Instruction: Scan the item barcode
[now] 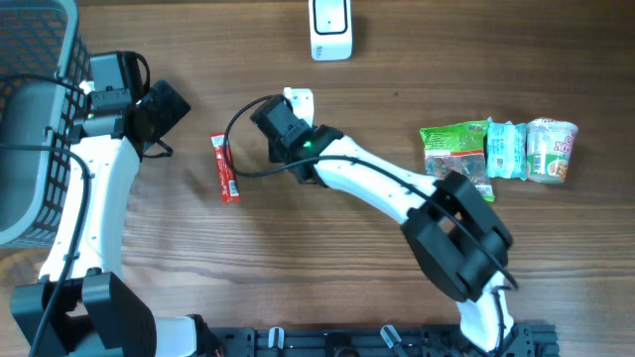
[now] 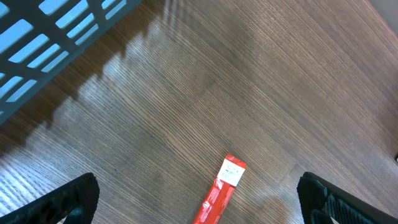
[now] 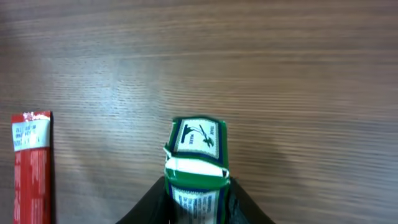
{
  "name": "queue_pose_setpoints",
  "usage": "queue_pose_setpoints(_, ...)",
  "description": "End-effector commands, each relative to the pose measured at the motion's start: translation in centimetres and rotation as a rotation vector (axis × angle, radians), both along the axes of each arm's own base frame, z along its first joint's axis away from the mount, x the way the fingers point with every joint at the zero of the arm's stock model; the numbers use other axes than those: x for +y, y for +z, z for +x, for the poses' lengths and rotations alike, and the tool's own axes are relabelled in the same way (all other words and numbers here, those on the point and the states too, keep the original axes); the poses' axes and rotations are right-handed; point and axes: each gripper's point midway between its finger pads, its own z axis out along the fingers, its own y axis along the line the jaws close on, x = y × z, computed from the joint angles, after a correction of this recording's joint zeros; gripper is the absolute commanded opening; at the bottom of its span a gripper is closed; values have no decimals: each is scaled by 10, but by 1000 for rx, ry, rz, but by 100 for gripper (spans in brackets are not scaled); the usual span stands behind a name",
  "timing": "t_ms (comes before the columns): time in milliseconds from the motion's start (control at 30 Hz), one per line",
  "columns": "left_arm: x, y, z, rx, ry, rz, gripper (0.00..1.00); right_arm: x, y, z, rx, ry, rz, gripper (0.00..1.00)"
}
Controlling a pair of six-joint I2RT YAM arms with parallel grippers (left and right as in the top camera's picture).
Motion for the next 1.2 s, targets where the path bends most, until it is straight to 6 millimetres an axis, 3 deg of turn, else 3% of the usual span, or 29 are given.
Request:
queue_pose_setpoints(0,4,4,2,-12,22,9,100,-29,22,10,-14,-38,-47,28)
queue_pose_setpoints(100,4,4,2,-12,22,9,100,-44,11,6,67,-59,-41,28)
queue_pose_setpoints(267,4,4,2,-12,22,9,100,-83,-5,1,175,-252,-17,27)
queue_pose_setpoints(567,4,4,2,-12,22,9,100,-99,-31,-14,298,-435,85,29)
queue_pose_setpoints(633,4,4,2,-12,22,9,100,-99,-34,-15,300,-437,85,38)
queue_pose_setpoints(667,4,4,2,-12,22,9,100,-100,-36,-16,300,-437,85,49)
queue_pose_setpoints(767,4,4,2,-12,22,9,100,-100,-35,-15,295,-401,69,56)
queue_pose_setpoints(867,4,4,2,-12,22,9,100,-88,-17,-8,275,-262,70,63)
queue_pose_setpoints(1033,4,4,2,-12,22,9,100,-70,36,-10,264,-105,129,67)
queue_pose_setpoints(1133,4,4,2,-12,22,9,100,-80,49,-23,281,-88,97,49)
queue_pose_setpoints(1167,4,4,2,-12,22,9,100,-85,48,-29,298,-94,76,35)
